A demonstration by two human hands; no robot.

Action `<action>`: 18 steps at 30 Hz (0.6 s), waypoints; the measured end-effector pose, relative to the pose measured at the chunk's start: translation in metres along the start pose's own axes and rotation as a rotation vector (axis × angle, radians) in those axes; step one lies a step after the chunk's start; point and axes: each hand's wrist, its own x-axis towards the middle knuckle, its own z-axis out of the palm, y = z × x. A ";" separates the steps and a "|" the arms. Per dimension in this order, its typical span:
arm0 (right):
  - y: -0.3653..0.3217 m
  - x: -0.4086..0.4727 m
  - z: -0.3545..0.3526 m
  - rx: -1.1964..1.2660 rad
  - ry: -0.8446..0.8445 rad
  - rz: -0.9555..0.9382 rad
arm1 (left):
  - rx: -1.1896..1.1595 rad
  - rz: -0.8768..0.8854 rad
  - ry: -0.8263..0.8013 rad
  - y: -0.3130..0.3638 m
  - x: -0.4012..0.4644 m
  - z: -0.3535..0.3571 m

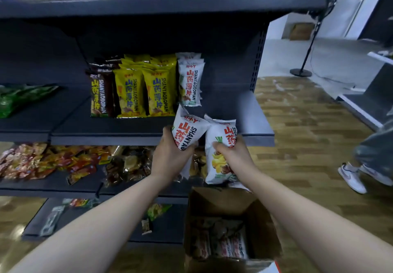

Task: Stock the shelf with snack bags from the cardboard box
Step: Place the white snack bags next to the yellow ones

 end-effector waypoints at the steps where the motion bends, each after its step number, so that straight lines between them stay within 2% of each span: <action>1: -0.009 0.005 0.002 0.001 -0.002 -0.010 | -0.028 0.004 0.019 0.004 0.006 -0.003; 9: -0.066 0.050 0.018 0.007 0.007 -0.139 | -0.086 0.098 0.144 0.024 0.055 -0.009; 18: -0.095 0.100 0.030 -0.045 0.026 -0.232 | -0.169 0.015 0.096 0.033 0.112 0.003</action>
